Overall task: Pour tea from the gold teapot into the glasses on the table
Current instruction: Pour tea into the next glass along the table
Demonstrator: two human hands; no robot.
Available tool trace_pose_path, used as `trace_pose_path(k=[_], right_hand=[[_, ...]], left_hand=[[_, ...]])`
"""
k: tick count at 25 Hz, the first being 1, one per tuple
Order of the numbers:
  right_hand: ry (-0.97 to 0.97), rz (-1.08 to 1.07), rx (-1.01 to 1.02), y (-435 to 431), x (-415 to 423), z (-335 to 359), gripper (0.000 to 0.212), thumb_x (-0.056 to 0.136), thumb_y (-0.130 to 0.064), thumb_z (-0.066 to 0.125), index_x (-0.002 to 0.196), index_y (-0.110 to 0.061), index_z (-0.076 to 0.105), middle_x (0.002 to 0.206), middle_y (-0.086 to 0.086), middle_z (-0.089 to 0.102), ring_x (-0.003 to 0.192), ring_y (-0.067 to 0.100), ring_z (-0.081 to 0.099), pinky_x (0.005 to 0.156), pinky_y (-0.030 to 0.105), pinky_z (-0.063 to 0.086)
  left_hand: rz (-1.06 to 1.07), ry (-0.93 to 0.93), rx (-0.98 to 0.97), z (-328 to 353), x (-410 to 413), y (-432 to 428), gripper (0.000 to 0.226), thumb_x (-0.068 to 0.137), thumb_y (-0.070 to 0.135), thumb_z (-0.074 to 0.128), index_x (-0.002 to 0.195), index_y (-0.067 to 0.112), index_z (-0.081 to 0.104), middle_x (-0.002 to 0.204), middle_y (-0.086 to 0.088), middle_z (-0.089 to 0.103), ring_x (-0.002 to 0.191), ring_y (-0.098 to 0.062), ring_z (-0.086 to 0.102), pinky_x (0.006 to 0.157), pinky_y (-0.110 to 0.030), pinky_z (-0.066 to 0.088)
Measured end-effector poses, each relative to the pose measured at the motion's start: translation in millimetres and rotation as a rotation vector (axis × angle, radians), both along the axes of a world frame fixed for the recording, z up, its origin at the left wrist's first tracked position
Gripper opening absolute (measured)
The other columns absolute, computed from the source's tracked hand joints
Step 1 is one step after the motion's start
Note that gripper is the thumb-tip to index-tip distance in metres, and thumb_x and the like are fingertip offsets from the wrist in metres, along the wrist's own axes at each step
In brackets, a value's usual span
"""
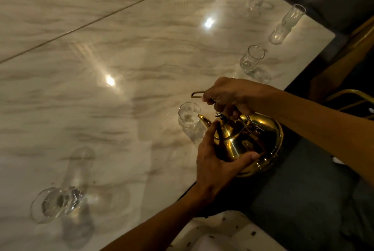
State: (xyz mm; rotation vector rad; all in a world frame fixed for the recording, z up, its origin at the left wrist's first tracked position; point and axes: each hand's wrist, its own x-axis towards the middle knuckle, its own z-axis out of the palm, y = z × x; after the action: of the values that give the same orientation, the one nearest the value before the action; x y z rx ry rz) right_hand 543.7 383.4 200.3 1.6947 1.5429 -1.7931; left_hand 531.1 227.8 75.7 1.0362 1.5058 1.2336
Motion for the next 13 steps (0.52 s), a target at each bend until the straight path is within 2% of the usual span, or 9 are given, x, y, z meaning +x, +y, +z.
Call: trace_pose_path(k=[3,8,11,13], right_hand=[[-0.046,0.011,0.066,0.1,-1.6,-0.7,0.030,0.092,-0.019,0.046,0.062,-0.014,0.047,0.028,-0.008,0.040,0.020,0.003,0.031,0.028,0.009,0.027],[-0.030,-0.007,0.034,-0.7,-4.3,-1.2,0.032,0.093,-0.018,0.045,0.061,-0.013,0.046,0.027,-0.007,0.039,0.019,0.003,0.031,0.029,0.008,0.027],[-0.044,0.003,0.049,-3.4,-5.0,-0.5,0.030,0.092,-0.019,0.046,0.063,-0.013,0.046,0.028,-0.008,0.039,0.020,0.003,0.030,0.030,0.008,0.027],[-0.070,0.013,0.095,-6.9,-4.6,2.1,0.028,0.090,-0.018,0.047,0.063,-0.013,0.046,0.028,-0.007,0.038,0.021,0.003,0.030,0.030,0.009,0.026]], left_hand=[[0.007,0.002,-0.010,-0.2,-0.3,0.2,0.103,0.054,0.079,0.074,0.141,0.055,0.025,0.135,0.020,0.045,0.115,0.002,0.053,0.096,-0.031,0.054],[0.010,0.000,-0.013,-1.0,-1.1,0.8,0.102,0.054,0.079,0.074,0.140,0.056,0.026,0.138,0.017,0.046,0.116,0.004,0.052,0.094,-0.025,0.051],[0.004,0.001,-0.027,-3.7,-1.4,-0.1,0.103,0.055,0.074,0.077,0.142,0.053,0.025,0.144,0.009,0.046,0.122,-0.006,0.051,0.099,-0.034,0.053],[-0.006,0.004,-0.030,-5.3,-2.2,-0.4,0.104,0.054,0.073,0.077,0.142,0.053,0.025,0.144,0.009,0.045,0.123,-0.007,0.050,0.100,-0.036,0.052]])
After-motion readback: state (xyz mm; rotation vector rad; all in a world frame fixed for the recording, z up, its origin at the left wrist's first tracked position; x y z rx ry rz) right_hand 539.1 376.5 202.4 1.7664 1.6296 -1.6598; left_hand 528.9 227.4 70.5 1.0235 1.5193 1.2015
